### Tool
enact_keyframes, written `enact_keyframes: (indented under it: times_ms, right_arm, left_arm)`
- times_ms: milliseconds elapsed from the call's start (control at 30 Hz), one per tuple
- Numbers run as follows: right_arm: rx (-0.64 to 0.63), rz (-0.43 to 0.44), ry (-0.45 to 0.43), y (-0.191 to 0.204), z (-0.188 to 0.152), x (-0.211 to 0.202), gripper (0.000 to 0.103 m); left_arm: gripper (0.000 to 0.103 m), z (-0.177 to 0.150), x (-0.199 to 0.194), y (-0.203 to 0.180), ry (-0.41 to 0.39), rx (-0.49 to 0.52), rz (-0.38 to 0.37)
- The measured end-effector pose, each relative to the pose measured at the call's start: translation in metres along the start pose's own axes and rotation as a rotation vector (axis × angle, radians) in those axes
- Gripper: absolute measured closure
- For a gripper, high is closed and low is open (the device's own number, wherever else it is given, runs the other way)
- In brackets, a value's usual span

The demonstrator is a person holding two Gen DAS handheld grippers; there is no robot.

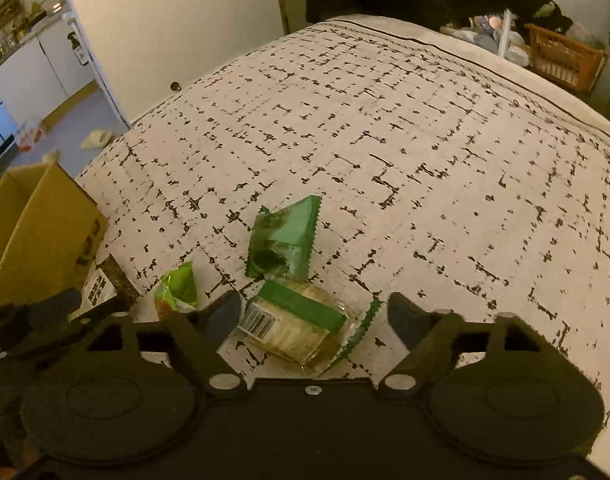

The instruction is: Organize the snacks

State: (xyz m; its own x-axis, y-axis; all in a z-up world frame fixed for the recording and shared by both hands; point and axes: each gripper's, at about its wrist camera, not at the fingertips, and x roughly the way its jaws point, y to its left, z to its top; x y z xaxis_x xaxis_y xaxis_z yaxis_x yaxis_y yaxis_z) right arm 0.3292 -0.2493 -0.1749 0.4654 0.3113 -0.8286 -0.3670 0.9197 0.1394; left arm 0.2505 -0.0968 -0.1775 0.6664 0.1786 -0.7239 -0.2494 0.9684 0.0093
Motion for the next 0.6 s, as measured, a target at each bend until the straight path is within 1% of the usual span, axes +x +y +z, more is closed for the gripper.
enact_keyframes:
  times_ms: [67, 100, 233, 333, 467, 600]
  right_arm:
    - [-0.018, -0.009, 0.012, 0.003, 0.0, 0.003, 0.02]
    - [-0.025, -0.017, 0.017, 0.004, -0.001, 0.004, 0.02]
    - [-0.017, -0.036, 0.028, 0.001, -0.001, 0.006, 0.02]
    - [-0.004, -0.048, 0.036, -0.002, -0.002, 0.008, 0.019]
    - [-0.006, -0.046, 0.033, 0.0, -0.002, 0.009, 0.019]
    - [-0.019, -0.053, 0.017, 0.004, 0.001, 0.011, 0.02]
  left_arm:
    - [0.055, 0.0, 0.004, 0.0, 0.001, -0.005, -0.006]
    - [0.053, -0.001, 0.006, 0.0, 0.003, -0.011, -0.008]
    - [0.034, -0.001, 0.013, -0.007, -0.012, 0.011, -0.003]
    - [0.026, -0.003, 0.018, -0.012, -0.012, 0.043, -0.002]
    - [0.025, -0.004, 0.022, -0.01, -0.002, 0.069, 0.004]
    - [0.025, -0.003, 0.03, -0.004, 0.024, 0.044, 0.025]
